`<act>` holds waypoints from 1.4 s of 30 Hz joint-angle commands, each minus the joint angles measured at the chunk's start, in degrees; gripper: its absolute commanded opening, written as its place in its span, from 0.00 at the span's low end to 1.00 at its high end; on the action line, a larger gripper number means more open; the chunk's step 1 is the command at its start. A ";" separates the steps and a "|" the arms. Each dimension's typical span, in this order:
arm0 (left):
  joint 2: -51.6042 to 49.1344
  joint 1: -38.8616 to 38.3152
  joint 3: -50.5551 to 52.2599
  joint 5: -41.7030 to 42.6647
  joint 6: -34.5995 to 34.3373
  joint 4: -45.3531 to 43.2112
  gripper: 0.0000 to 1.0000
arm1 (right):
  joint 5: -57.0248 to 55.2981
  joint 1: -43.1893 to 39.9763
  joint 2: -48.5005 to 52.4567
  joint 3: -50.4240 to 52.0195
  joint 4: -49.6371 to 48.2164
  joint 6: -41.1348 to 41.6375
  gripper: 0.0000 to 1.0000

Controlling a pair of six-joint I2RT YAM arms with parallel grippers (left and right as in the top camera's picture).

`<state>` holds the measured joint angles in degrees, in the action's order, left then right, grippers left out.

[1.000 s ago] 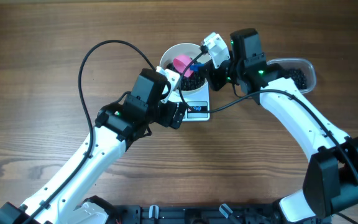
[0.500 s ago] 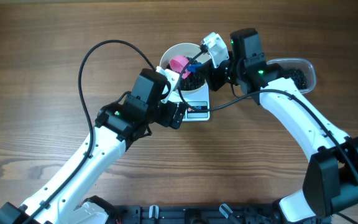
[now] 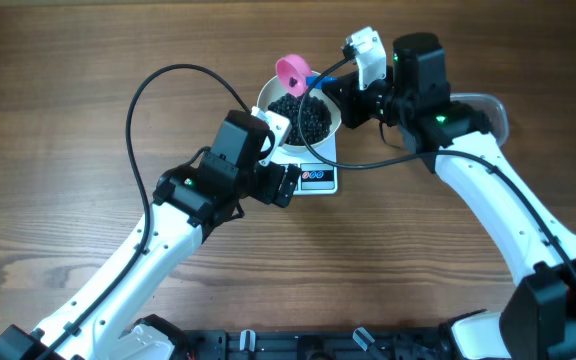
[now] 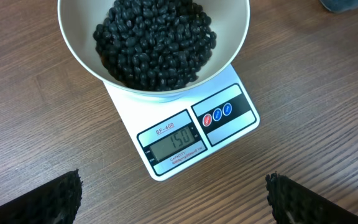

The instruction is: Scoop item into bowl and weigh 150g on scale

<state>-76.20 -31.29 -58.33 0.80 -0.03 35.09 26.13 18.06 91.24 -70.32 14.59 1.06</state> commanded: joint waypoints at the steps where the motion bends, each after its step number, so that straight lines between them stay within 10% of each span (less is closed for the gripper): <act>1: -0.09 0.02 0.37 0.46 0.90 -0.17 1.00 | 0.68 -0.07 -2.43 -0.50 -0.50 0.90 0.04; 10: -0.09 0.02 0.37 0.46 0.92 -0.17 1.00 | -0.83 -1.57 -4.09 -0.50 -3.74 3.93 0.04; 19: -0.09 0.02 0.37 0.46 0.92 -0.17 1.00 | 0.50 -19.96 -11.82 -0.50 -3.30 13.29 0.04; 35: -0.09 0.02 0.37 0.46 0.92 -0.17 1.00 | -4.98 -40.33 -14.78 -0.44 35.80 7.45 0.04; 42: -0.09 0.02 0.37 0.46 0.92 -0.17 1.00 | -5.33 -40.30 -8.28 1.51 33.92 8.07 0.04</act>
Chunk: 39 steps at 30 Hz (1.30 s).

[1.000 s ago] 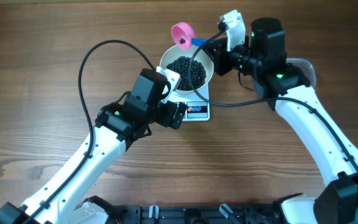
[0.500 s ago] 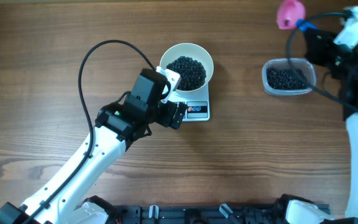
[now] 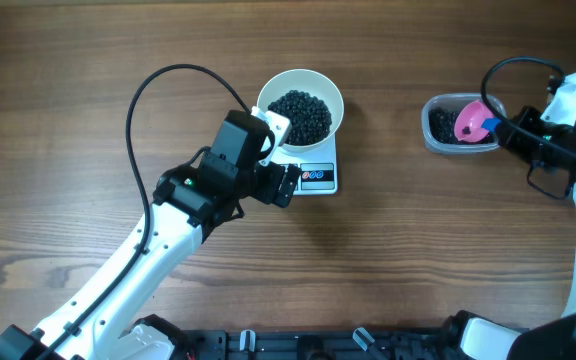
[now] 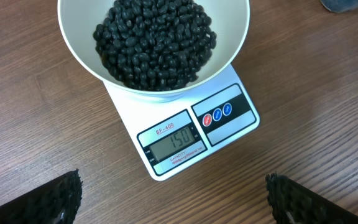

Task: Scoop item into bowl and weigh 150g on scale
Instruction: 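Lower the pink scoop into the bean tub and release it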

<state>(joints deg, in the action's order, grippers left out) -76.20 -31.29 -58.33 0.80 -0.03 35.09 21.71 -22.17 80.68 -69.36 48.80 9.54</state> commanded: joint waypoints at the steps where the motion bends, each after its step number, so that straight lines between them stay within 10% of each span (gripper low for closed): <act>1: -0.09 0.02 0.37 0.46 0.90 -0.17 1.00 | -0.92 -0.07 3.54 0.55 -0.42 -0.42 0.04; 9: -0.09 0.02 0.37 0.46 0.92 -0.17 1.00 | -0.85 -0.09 8.46 0.55 -5.01 1.60 0.17; 15: -0.09 0.02 0.37 0.46 0.90 -0.17 1.00 | -7.80 -0.09 8.46 0.55 -3.06 2.64 1.00; 28: -0.09 0.02 0.37 0.46 0.92 -0.17 1.00 | -16.81 -0.09 6.12 -1.66 1.88 4.15 1.00; 39: -0.09 0.02 0.37 0.46 0.90 -0.17 1.00 | -11.52 -0.09 -22.84 -2.23 17.07 2.16 1.00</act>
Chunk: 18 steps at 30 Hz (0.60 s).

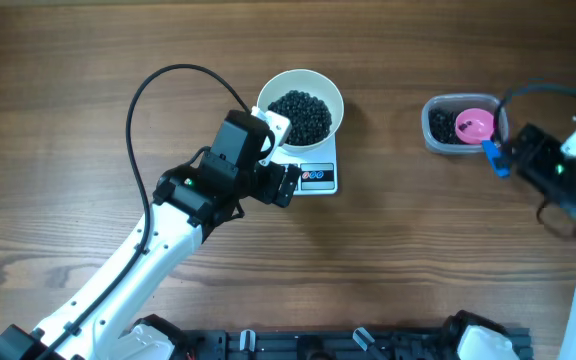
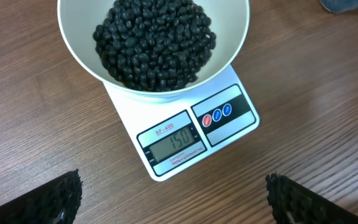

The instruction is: Scoop item into bowl and weigh 150g on scale

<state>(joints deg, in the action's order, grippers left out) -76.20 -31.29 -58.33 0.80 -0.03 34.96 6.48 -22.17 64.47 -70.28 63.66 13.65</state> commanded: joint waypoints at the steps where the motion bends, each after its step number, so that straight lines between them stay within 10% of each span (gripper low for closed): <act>1: -0.09 0.02 0.37 0.46 0.92 -0.04 1.00 | 4.61 -0.09 -10.64 -1.31 4.63 -2.08 1.00; 7: -0.09 0.02 0.37 0.46 0.92 -0.04 1.00 | 4.57 -0.09 -27.12 -1.29 10.86 -1.49 1.00; 18: -0.09 0.02 0.37 0.46 0.92 -0.04 1.00 | 6.49 -0.09 -28.22 -1.25 11.02 -1.49 1.00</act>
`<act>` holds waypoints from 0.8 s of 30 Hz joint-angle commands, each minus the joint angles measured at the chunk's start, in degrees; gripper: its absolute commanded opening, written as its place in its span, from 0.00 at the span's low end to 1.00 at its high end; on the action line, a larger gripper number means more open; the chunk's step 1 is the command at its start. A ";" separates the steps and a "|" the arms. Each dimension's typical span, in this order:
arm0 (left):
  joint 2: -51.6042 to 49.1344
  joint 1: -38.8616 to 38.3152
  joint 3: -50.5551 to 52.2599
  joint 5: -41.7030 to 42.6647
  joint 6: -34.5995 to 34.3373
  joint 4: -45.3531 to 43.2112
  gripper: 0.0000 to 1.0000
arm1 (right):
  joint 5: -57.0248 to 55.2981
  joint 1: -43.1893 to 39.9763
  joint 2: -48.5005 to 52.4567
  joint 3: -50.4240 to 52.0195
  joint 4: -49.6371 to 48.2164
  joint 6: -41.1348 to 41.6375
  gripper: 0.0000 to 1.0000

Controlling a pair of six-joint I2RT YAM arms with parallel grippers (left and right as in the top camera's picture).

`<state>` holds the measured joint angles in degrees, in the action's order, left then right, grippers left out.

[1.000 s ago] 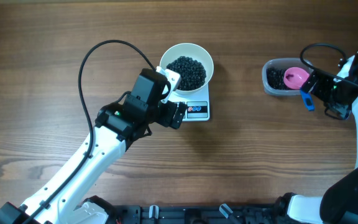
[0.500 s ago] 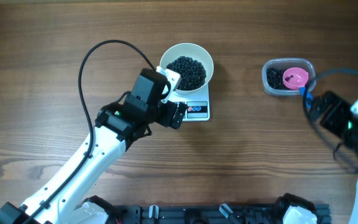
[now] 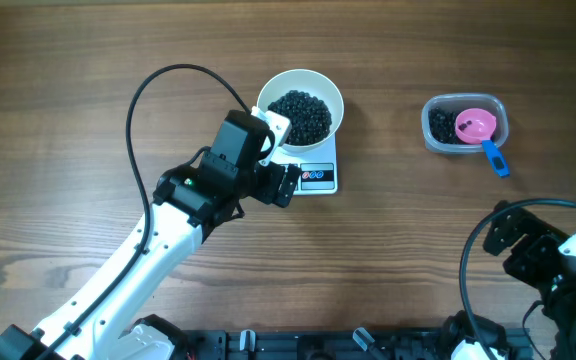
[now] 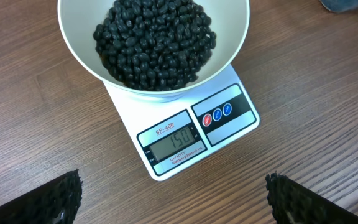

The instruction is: Scoop item into bowl and weigh 150g on scale

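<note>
A white bowl (image 3: 330, 92) heaped with black beans (image 4: 157, 43) stands on the white scale (image 4: 229, 134). The scale's display (image 4: 173, 142) reads 150. My left gripper (image 4: 176, 202) hovers open just in front of the scale, with nothing between its fingers. The pink scoop (image 3: 476, 126) with a blue handle lies in the clear container (image 3: 433, 135) at the right, and nothing holds it. My right arm (image 3: 533, 250) is drawn back at the lower right corner, far from the scoop. Its fingers cannot be made out.
The left arm's black cable (image 3: 143, 90) loops over the table left of the bowl. A few beans remain in the container beside the scoop. The wooden table (image 3: 88, 60) runs all around.
The right arm has drawn back from beside the container to the lower right corner. The scoop stays in the container. Left arm, bowl and the 150 reading are unchanged.
The right gripper first held the pink scoop over the bowl, with the scale at 150. Then it held the scoop over the container at the right. Then the scoop lay in the container with the gripper at its handle. Now the arm is withdrawn.
</note>
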<state>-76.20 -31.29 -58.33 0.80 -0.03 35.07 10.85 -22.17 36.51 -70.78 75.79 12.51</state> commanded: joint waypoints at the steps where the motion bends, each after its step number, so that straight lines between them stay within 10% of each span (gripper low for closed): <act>1: -0.09 0.02 0.37 0.46 0.92 -0.15 1.00 | 2.43 -0.07 -0.28 0.00 -3.67 -0.37 1.00; 17: -0.09 0.02 0.37 0.46 0.90 -0.15 1.00 | 2.97 17.09 -22.62 51.25 -74.60 -0.46 0.99; 24: -0.09 0.02 0.37 0.46 0.90 -0.15 1.00 | 0.83 18.25 -30.58 62.10 -82.55 -0.59 1.00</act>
<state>-76.20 -31.33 -58.33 0.78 -0.03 34.94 12.95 -4.25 8.60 -11.57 -5.58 12.29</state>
